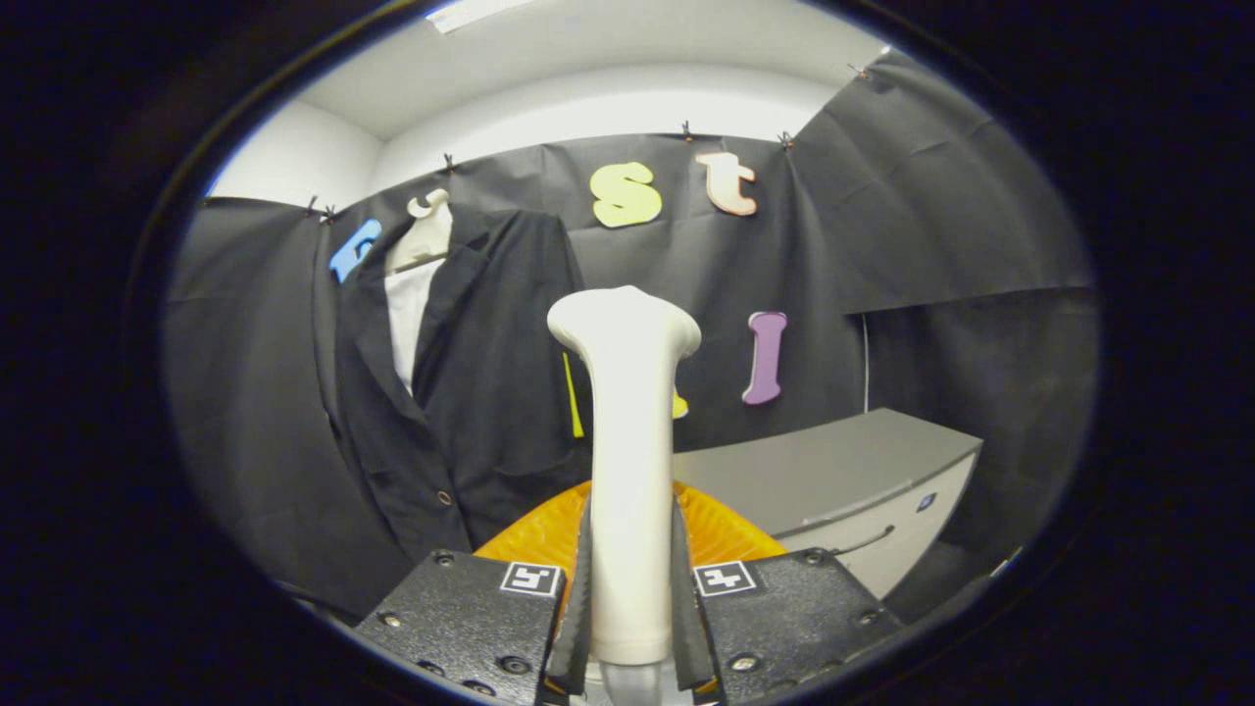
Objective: Iron the clothes twice with a garment steamer, once on the left side and once on the right side.
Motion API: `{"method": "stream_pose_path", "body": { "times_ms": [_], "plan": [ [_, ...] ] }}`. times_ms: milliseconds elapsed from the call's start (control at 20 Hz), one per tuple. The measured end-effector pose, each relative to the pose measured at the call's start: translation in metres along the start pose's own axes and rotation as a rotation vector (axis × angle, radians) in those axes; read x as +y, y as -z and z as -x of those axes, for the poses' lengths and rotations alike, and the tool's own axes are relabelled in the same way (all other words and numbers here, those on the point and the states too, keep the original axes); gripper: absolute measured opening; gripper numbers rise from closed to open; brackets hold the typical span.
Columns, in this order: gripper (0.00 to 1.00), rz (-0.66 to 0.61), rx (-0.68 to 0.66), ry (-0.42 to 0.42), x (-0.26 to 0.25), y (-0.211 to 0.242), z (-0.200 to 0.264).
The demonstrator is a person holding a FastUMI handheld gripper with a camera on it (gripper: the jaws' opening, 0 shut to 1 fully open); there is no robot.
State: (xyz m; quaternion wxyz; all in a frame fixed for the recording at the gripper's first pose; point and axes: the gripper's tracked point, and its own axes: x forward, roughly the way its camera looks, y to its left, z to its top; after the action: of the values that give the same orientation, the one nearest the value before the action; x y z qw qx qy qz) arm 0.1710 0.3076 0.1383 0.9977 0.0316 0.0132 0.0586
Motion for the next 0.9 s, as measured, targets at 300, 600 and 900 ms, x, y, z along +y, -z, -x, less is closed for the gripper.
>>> {"method": "stream_pose_path", "body": {
  "times_ms": [300, 600, 900],
  "plan": [
    [0.36, -0.007, -0.062, -0.093, 0.047, -0.024, -0.028],
    [0.36, 0.026, -0.212, -0.119, 0.079, -0.071, -0.042],
    [0.36, -0.015, -0.272, -0.170, 0.109, -0.100, -0.059]
  ]
}}
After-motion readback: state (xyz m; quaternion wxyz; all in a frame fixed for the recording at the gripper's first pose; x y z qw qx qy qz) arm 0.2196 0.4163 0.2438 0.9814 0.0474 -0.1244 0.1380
